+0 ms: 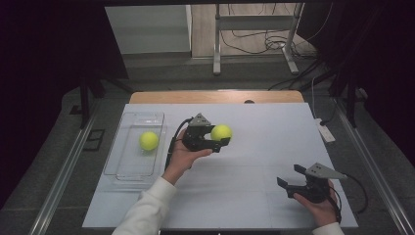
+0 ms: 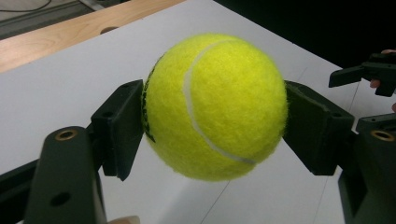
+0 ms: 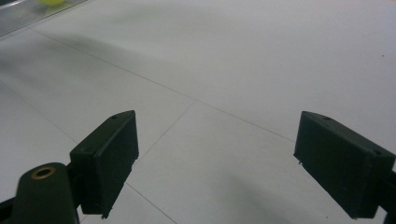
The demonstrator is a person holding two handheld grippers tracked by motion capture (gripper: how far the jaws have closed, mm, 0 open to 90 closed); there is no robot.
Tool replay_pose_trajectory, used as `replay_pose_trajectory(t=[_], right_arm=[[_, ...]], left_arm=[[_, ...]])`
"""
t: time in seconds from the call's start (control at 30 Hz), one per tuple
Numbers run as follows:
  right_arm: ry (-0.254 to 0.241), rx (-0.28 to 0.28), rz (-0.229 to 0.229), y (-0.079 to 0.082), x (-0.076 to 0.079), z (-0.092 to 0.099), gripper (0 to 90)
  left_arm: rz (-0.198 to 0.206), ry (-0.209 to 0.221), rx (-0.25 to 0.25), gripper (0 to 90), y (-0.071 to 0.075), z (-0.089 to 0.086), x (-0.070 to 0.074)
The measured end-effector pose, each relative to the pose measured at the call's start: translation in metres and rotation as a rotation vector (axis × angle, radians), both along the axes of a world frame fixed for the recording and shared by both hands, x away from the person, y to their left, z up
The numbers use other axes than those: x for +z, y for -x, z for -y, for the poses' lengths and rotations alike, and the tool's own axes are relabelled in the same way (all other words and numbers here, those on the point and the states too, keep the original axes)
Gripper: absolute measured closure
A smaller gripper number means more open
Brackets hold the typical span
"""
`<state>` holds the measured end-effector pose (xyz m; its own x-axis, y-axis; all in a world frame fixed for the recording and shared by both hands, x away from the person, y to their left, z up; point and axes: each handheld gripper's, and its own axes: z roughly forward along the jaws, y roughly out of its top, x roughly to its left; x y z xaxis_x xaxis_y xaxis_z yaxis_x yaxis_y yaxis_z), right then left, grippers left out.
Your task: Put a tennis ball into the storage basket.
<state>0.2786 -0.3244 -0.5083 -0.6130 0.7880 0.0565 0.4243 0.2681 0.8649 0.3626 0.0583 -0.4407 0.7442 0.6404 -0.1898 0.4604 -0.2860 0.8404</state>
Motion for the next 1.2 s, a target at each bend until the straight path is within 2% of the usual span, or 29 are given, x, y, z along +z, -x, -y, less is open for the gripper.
replay_pose_trajectory(t=[0.37, 1.2], right_arm=[[0.003, -0.003, -0.001, 0.000, 0.000, 0.000, 14.3], [0.006, -0.007, -0.003, 0.000, -0.001, 0.000, 14.3]], left_arm=[[0.009, 0.015, 0.019, 27.3, 0.008, -0.014, -0.001], [0.016, 0.030, 0.041, 27.3, 0.018, -0.035, -0.001]])
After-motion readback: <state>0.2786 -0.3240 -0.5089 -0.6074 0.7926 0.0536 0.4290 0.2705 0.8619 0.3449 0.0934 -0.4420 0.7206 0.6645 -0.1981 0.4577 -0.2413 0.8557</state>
